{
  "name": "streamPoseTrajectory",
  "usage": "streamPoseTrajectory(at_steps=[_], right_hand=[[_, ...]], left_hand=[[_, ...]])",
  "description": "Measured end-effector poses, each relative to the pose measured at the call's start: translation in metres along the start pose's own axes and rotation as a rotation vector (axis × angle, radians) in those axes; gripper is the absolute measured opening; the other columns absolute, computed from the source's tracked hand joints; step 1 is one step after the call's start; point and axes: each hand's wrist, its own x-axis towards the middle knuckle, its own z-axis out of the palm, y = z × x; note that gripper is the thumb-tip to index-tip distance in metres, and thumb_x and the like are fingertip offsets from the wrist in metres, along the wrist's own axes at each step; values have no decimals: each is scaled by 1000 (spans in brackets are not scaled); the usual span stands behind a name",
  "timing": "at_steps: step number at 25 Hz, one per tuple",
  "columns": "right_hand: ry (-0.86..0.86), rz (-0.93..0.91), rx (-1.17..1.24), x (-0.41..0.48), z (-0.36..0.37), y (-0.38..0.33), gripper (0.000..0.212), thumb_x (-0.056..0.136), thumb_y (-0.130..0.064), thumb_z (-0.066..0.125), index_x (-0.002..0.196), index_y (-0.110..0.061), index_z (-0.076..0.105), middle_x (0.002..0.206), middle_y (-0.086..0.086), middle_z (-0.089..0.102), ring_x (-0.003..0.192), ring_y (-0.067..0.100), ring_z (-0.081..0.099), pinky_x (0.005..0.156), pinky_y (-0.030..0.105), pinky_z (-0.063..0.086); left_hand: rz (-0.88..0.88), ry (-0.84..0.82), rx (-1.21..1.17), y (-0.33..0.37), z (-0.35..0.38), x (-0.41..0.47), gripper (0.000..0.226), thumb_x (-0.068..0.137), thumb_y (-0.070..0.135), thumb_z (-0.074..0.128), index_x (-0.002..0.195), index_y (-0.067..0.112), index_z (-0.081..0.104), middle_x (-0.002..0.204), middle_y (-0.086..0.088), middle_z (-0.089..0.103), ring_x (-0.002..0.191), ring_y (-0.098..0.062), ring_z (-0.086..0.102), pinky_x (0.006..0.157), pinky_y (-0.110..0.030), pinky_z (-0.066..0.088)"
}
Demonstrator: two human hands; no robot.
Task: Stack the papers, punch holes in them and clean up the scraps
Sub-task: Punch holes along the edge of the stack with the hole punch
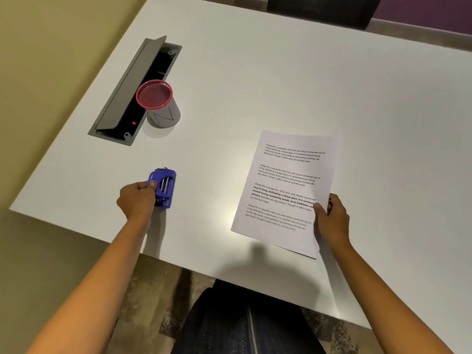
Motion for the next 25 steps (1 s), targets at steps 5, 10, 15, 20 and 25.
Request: streamPoseTrajectory(at_steps=[5, 10, 15, 20, 25], right_hand=[[-9, -21, -5, -4, -5, 5, 24, 92, -9, 57, 116, -12, 58, 105, -3, 64, 91, 16, 59, 80, 24, 41], [-9, -25, 11, -7, -9, 10, 27, 91, -8, 57, 118, -12, 57, 106, -4, 65, 92, 16, 60, 79, 22, 43], [16, -46, 49, -12, -16, 15, 26, 90, -5, 59, 116, -9, 59, 104, -4, 65, 89, 14, 61, 63, -6, 40], [24, -24, 65, -13, -23, 15, 25, 88, -4, 60, 113, -9, 61, 103, -4, 66, 83, 8, 62, 61, -7, 38], [12, 7, 124, -15, -29, 14, 24, 89, -6, 61, 111, -15, 61, 104, -8, 68, 88, 7, 65, 67, -1, 45]], left_hand=[[20, -154, -102, 24, 33, -33, 7, 88, 23, 68, 91, 19, 72, 83, -2, 67, 73, -15, 59, 74, -30, 48], [57, -267, -118, 41, 73, -58, 6, 87, 22, 69, 86, 18, 72, 71, 7, 65, 65, -7, 58, 60, -22, 44], [51, -307, -86, 42, 100, -72, 9, 87, 21, 69, 85, 13, 73, 80, -1, 68, 75, -19, 62, 70, -26, 44], [64, -324, -85, 38, 108, -78, 11, 87, 21, 69, 88, 12, 75, 81, 0, 69, 77, -18, 62, 64, -21, 42], [108, -354, -22, 41, 104, -75, 25, 88, 32, 66, 67, 19, 63, 68, 2, 63, 65, -22, 53, 69, -30, 46]])
